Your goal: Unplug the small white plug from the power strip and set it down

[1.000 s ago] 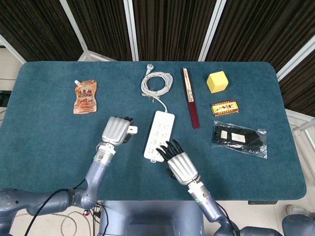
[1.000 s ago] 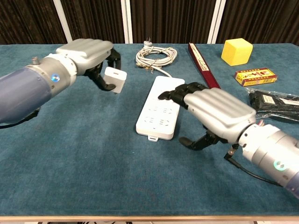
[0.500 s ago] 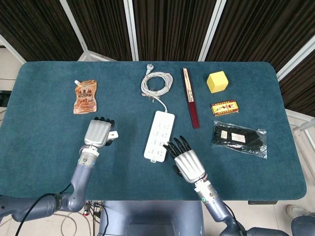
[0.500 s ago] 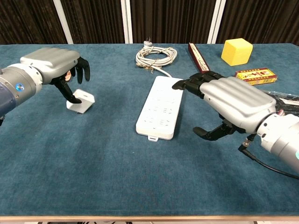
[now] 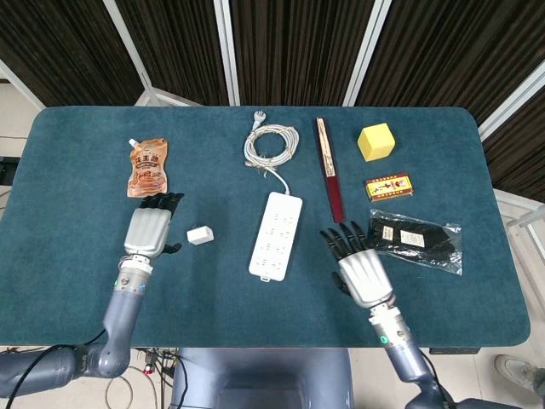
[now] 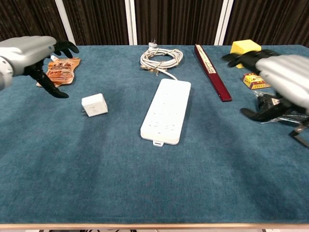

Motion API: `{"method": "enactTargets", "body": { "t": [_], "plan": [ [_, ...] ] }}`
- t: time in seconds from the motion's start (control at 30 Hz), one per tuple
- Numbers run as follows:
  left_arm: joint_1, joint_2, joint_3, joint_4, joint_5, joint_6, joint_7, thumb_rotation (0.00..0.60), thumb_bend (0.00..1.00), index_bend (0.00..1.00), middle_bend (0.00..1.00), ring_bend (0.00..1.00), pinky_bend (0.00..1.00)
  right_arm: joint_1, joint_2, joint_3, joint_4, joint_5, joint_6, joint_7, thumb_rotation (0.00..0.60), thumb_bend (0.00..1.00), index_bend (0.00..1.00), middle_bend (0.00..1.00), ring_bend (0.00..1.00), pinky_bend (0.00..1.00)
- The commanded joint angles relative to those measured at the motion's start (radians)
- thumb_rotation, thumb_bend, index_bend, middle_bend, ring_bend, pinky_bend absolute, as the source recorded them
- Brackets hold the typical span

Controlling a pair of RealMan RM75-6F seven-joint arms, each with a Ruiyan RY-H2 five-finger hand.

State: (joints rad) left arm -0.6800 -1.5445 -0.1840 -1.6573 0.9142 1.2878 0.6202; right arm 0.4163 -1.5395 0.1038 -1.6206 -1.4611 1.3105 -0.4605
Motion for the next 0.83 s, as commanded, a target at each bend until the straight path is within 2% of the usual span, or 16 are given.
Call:
{"method": "enactTargets", "body": {
  "t": [0.03,0.1,0.23,0.43,0.6,0.83],
  "plan": [
    [0.073,0.059,0.042,-0.091,0.066,0.062,-0.071,0.600,0.01,0.14,0.14,0.09,0.15,-0.044,0.056,-0.007,-0.024,0.006,0.048,0.040,0.600,0.41,0.00,0.07,0.01,0.04],
    [0.107,0.087,0.076,-0.128,0.119,0.095,-0.096,0.600,0.01,0.13,0.12,0.08,0.14,-0.066,0.085,-0.016,-0.038,-0.001,0.073,0.062,0.600,0.41,0.00,0.04,0.00,0.03],
    [0.203,0.147,0.180,-0.188,0.265,0.189,-0.147,0.600,0.01,0.11,0.08,0.05,0.10,-0.127,0.151,-0.048,-0.045,-0.026,0.141,0.118,0.600,0.41,0.00,0.00,0.00,0.01],
    [0.337,0.185,0.312,-0.166,0.437,0.313,-0.195,0.600,0.01,0.05,0.04,0.01,0.05,-0.216,0.211,-0.097,0.011,-0.044,0.216,0.229,0.600,0.41,0.00,0.00,0.00,0.00],
    [0.421,0.202,0.361,-0.125,0.514,0.376,-0.257,0.600,0.01,0.04,0.04,0.00,0.04,-0.269,0.228,-0.118,0.078,-0.051,0.256,0.321,0.600,0.41,0.00,0.00,0.00,0.00],
    [0.519,0.193,0.376,-0.004,0.539,0.423,-0.331,0.600,0.01,0.02,0.03,0.00,0.03,-0.319,0.221,-0.119,0.178,-0.047,0.291,0.381,0.600,0.41,0.00,0.00,0.00,0.00]
  ]
}}
